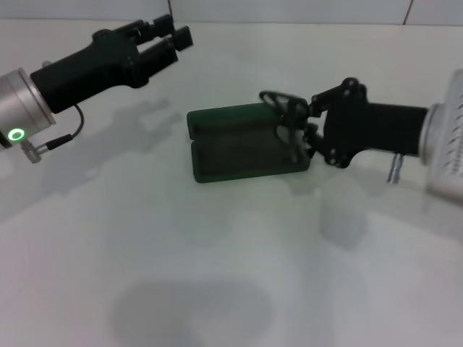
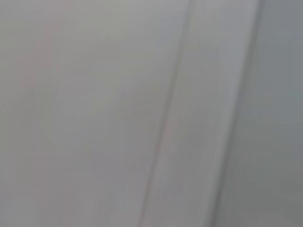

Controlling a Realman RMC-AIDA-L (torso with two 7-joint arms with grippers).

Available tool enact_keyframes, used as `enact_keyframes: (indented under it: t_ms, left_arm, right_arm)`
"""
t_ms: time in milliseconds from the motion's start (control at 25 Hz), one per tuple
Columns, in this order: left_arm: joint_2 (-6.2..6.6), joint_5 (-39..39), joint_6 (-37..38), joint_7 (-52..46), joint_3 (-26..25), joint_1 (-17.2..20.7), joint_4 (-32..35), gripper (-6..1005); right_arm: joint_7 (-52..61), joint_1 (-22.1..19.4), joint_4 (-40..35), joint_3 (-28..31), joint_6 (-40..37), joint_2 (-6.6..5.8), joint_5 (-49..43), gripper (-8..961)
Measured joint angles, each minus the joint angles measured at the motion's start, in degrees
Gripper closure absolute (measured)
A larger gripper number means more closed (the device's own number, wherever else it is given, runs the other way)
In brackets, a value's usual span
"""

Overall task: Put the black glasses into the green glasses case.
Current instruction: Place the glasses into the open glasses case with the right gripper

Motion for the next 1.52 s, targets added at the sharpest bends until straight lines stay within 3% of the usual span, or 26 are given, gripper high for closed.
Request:
enact_keyframes:
  t_ms: [280, 680, 1120, 1400, 1520]
  left_arm:
    - [-0.03, -1.6, -2.1, 2.5, -1.4, -0.5, -2.3, 528]
    - [0.23, -1.4, -2.6, 2.0, -1.5, -1.7, -2.4, 527]
    - [0.36, -0.7, -4.3, 1.3, -1.2, -2.8, -2.9, 527]
    - [0.14, -0.6, -4.4, 1.5, -1.1, -3.0, -3.0, 527]
    - [0.08, -0.5, -4.5, 1.7, -1.1, -3.4, -3.7, 527]
  right_arm:
    - [0.3, -2.1, -5.1, -12.2, 14.7, 0.01, -7.5, 859]
    - [-0.1, -2.1, -3.9, -25.4, 35.4, 0.11, -13.9, 859]
    - [-0.4, -1.5, -1.0, -31.3, 45.4, 0.22, -14.5, 859]
    - [0.1, 2.5, 4.0, -38.1, 56.3, 0.25, -12.0, 856]
    - [0.0, 3.6, 4.6, -39.0, 57.3, 0.29, -9.9, 853]
